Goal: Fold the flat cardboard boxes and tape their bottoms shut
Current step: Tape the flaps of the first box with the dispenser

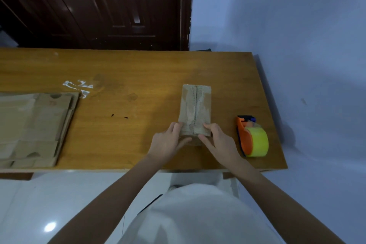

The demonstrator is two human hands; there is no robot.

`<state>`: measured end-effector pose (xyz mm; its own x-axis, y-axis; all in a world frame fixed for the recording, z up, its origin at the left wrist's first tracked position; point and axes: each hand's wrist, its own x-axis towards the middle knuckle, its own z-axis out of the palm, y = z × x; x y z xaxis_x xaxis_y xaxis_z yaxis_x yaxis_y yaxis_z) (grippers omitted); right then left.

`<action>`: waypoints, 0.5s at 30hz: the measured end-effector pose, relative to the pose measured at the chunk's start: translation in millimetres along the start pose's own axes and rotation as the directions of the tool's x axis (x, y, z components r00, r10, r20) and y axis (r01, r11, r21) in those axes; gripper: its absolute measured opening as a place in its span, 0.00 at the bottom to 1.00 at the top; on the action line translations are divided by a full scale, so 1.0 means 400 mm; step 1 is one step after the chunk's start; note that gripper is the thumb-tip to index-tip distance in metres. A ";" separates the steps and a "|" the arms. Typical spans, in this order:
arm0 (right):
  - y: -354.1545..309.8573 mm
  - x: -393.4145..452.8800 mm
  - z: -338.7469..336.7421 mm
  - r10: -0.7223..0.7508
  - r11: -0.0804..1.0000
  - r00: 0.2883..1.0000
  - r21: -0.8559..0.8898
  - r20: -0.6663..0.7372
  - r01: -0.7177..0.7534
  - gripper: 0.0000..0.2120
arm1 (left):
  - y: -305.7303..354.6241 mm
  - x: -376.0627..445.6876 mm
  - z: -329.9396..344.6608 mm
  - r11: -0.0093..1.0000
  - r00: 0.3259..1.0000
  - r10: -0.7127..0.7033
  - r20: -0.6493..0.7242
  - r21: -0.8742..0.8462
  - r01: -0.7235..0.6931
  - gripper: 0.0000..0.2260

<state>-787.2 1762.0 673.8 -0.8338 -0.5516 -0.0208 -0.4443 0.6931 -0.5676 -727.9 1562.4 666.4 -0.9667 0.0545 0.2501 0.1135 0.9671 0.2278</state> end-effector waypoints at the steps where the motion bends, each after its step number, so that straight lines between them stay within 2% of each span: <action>1: -0.006 0.005 -0.001 -0.006 1.000 1.000 -0.026 -0.016 0.006 0.22 | 0.002 0.007 -0.004 1.000 1.000 -0.013 0.020 0.000 0.013 0.20; 5: -0.003 0.015 -0.018 -0.055 0.991 0.996 -0.118 0.069 0.063 0.18 | 0.008 0.027 -0.035 1.000 0.976 0.007 0.218 -0.021 -0.002 0.21; 9: -0.012 0.008 -0.039 -0.014 0.994 0.987 -0.104 0.162 0.031 0.18 | 0.015 0.032 -0.073 0.999 0.906 0.028 0.423 0.008 -0.035 0.14; 12: -0.032 -0.001 -0.059 0.056 0.998 0.980 -0.022 0.190 -0.053 0.18 | 0.015 0.041 -0.108 0.999 0.873 0.037 0.487 -0.031 -0.025 0.14; 15: -0.059 -0.013 -0.085 0.167 0.978 0.976 0.101 0.139 -0.182 0.21 | 0.002 0.076 -0.151 0.996 0.876 0.048 0.480 0.042 -0.078 0.17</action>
<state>-783.6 1764.1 715.5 -0.8426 -0.4872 -0.2293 -0.2500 0.7312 -0.6347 -743.4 1549.9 731.0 -0.9513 0.2139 -0.2219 0.1789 0.9695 0.1674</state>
